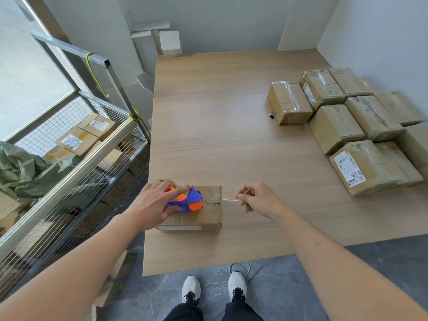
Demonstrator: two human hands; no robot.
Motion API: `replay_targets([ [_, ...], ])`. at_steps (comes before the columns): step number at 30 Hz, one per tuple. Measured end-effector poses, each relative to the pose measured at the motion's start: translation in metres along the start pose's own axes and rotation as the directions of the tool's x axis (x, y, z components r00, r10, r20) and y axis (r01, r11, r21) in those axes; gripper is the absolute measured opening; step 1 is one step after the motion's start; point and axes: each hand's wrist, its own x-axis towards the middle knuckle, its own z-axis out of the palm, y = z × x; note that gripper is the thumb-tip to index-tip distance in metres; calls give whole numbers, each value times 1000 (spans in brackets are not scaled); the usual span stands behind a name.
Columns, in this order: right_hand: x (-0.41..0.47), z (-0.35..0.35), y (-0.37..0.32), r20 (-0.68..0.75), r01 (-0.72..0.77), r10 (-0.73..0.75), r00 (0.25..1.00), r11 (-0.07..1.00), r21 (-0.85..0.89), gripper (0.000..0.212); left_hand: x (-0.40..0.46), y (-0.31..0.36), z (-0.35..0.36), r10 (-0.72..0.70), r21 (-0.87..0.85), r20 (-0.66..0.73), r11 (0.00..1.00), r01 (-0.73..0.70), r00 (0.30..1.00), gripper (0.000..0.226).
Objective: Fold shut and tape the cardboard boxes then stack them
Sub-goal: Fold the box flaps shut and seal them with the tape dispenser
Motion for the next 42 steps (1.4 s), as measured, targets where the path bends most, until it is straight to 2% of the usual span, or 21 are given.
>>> replay_targets([
  [2, 0, 7, 2, 45, -65, 61, 997, 993, 95, 13, 1, -1, 0, 0, -8, 13, 1000, 1, 1000, 73],
  [7, -1, 22, 12, 139, -185, 160, 977, 963, 196, 13, 3, -3, -1, -6, -29, 41, 1000, 7, 999, 72],
  [17, 22, 56, 39, 158, -193, 154, 975, 943, 272, 9, 4, -3, -2, -14, -73, 60, 997, 18, 998, 61],
  [19, 24, 66, 42, 117, -164, 137, 984, 949, 270, 9, 4, -4, -1, -5, -75, 58, 997, 9, 998, 62],
  [22, 27, 76, 46, -26, -104, 113, 993, 963, 249, 4, 5, -2, 0, -8, -70, 51, 997, 12, 999, 62],
  [23, 27, 77, 46, -54, -93, 109, 993, 964, 247, 17, 6, -2, 0, -5, -64, 48, 998, 8, 999, 62],
  [25, 28, 78, 46, -73, -102, 126, 989, 958, 269, 66, 5, -2, 1, 5, -56, 43, 998, -3, 999, 64],
  [26, 27, 79, 46, -88, -102, 130, 988, 959, 265, 73, 5, -3, 1, 8, -54, 42, 999, -6, 999, 65],
  [28, 28, 80, 48, -132, -85, 111, 985, 978, 193, 61, 5, -3, 1, 4, -47, 47, 999, -2, 999, 65],
  [30, 24, 82, 50, -149, -109, 123, 981, 989, 101, 58, 5, -2, 1, 0, -40, 50, 999, 2, 999, 65],
  [32, 19, 89, 49, -109, -155, 177, 978, 970, 185, 50, 5, -1, 0, -2, -28, 52, 1000, 4, 999, 64],
  [34, 15, 103, 38, -91, -102, 146, 985, 922, 373, 32, 6, -2, 0, -8, -20, 57, 1000, 10, 998, 62],
  [36, 12, 117, 24, -234, 52, 61, 970, 893, 447, 38, 6, -1, -1, -12, -8, 65, 1000, 13, 998, 61],
  [38, 10, 128, 8, -359, 152, -1, 933, 908, 391, 43, 7, 0, -2, -17, 3, 76, 1000, 17, 997, 61],
  [40, 8, 141, -1, -371, 194, -86, 925, 945, 264, 44, 8, 0, -6, -25, 8, 99, 1000, 25, 995, 61],
  [42, 6, 152, -3, -375, 213, -114, 920, 949, 233, 45, 12, 0, -13, -16, 5, 133, 1000, 15, 991, 61],
])
